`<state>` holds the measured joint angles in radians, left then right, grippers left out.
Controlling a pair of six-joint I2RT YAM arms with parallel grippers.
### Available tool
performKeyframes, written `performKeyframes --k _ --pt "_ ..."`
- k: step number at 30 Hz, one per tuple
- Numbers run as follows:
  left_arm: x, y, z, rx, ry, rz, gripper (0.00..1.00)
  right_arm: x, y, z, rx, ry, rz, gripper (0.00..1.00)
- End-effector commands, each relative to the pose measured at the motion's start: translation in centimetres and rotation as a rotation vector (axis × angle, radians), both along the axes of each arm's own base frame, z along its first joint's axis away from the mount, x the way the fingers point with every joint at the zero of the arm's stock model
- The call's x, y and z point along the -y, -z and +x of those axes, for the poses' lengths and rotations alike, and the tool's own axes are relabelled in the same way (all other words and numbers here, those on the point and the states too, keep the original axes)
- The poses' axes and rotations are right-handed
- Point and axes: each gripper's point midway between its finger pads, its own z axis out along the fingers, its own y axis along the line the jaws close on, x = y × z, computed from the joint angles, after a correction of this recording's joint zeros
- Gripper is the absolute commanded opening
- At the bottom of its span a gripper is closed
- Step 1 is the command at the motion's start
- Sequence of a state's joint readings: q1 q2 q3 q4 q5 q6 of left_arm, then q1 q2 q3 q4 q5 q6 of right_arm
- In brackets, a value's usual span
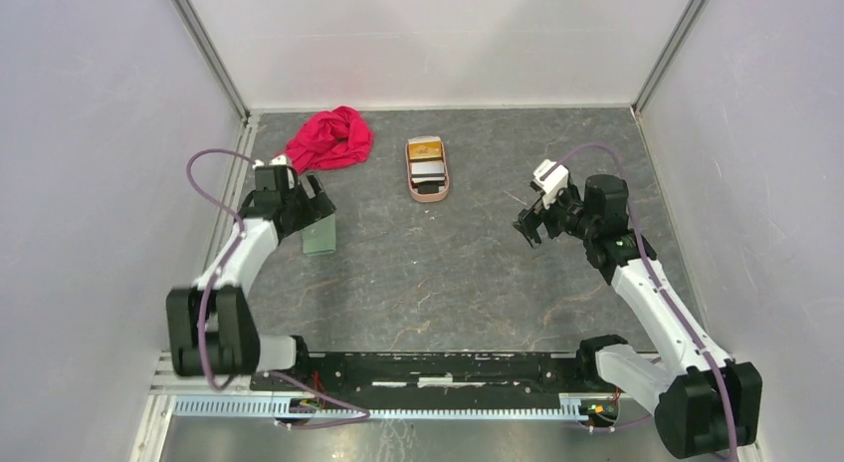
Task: Put the credit cards into the card holder
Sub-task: Move the card holder to the center of the board.
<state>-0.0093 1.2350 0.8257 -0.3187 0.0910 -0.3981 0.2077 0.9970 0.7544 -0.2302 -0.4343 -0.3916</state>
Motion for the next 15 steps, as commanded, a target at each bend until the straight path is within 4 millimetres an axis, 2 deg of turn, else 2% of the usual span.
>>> performKeyframes --k 1,4,8,11,15 --pt "-3.6 1.6 3.5 -0.052 -0.039 0.047 0.98 -1.1 -0.3 0.2 0.038 -0.096 0.120 0.98" --pt "-5.2 3.8 4.8 -0.119 -0.034 0.101 0.97 -0.5 1.2 0.3 -0.007 -0.087 0.115 0.98" --pt "-5.9 4.8 6.1 -0.144 0.000 0.126 0.95 -0.6 2.7 -0.3 -0.053 -0.105 0.124 0.98" --pt "-5.4 5.9 6.3 -0.181 0.056 0.109 0.93 -0.7 3.0 -0.4 -0.064 -0.106 0.127 0.98" --pt "-4.8 7.6 5.5 -0.251 0.087 0.080 0.88 -0.5 3.1 -0.4 -0.079 -0.098 0.119 0.98"
